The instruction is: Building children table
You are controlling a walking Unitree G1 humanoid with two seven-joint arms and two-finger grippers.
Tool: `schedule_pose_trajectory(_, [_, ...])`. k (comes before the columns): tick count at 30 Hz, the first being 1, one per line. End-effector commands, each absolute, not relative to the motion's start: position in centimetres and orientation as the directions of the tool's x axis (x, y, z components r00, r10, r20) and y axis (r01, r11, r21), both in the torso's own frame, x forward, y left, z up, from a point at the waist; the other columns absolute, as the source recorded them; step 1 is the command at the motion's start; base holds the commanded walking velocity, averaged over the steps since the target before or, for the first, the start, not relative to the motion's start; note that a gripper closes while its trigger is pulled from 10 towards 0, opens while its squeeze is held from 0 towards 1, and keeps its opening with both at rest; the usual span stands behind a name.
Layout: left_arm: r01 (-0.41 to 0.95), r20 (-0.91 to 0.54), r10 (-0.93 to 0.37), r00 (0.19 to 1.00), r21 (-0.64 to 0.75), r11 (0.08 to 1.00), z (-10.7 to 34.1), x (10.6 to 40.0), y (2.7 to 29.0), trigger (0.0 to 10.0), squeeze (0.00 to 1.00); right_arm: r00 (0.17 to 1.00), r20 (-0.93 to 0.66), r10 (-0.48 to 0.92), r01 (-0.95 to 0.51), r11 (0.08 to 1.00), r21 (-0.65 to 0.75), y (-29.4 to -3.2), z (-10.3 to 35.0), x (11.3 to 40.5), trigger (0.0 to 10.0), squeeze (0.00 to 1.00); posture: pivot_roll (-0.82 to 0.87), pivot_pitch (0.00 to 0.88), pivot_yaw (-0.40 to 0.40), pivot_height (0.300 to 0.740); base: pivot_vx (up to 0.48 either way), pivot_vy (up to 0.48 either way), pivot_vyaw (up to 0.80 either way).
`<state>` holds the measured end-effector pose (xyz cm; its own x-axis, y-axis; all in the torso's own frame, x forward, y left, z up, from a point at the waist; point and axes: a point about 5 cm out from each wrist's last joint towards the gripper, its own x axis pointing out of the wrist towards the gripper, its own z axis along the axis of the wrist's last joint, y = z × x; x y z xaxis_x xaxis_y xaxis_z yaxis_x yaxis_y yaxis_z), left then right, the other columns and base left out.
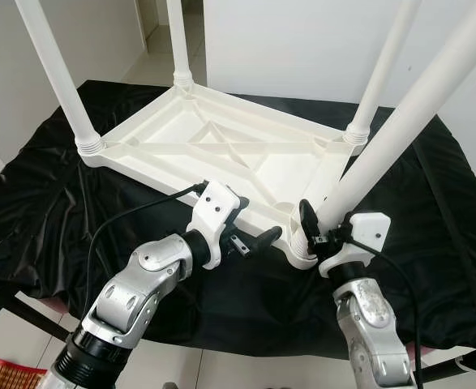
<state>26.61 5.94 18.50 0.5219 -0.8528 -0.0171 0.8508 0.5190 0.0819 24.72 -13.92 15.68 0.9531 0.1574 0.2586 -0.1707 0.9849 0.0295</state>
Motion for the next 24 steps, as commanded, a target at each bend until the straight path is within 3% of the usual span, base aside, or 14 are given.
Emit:
schedule_pose_trajectory(1, [0.876, -0.021, -0.878, 0.478, 0.083, 0.475, 18.6, 26.2, 5.9, 10.0, 0.0, 0.978, 0.127, 0.166, -0.171, 0.985, 0.026, -13.9, 13.1, 24.5, 10.0, 0.0, 0.0, 0.125, 0.044, 0.74, 0.0, 0.0, 0.0])
schedule_pose_trajectory(12, [0.871, -0.021, -0.873, 0.487, 0.08, 0.484, 18.8, 26.2, 6.1, 10.0, 0.0, 0.97, 0.099, 0.22, -0.207, 0.97, -0.127, -13.4, 12.8, 24.8, 10.0, 0.0, 0.0, 0.134, 0.041, 0.74, 0.0, 0.0, 0.0])
schedule_pose_trajectory(24, [0.871, -0.018, -0.872, 0.489, 0.075, 0.486, 18.9, 26.1, 6.1, 10.0, 0.0, 0.971, 0.05, 0.234, -0.229, 0.969, -0.097, -13.8, 13.0, 26.3, 10.0, 0.0, 0.0, 0.137, 0.041, 0.74, 0.0, 0.0, 0.0])
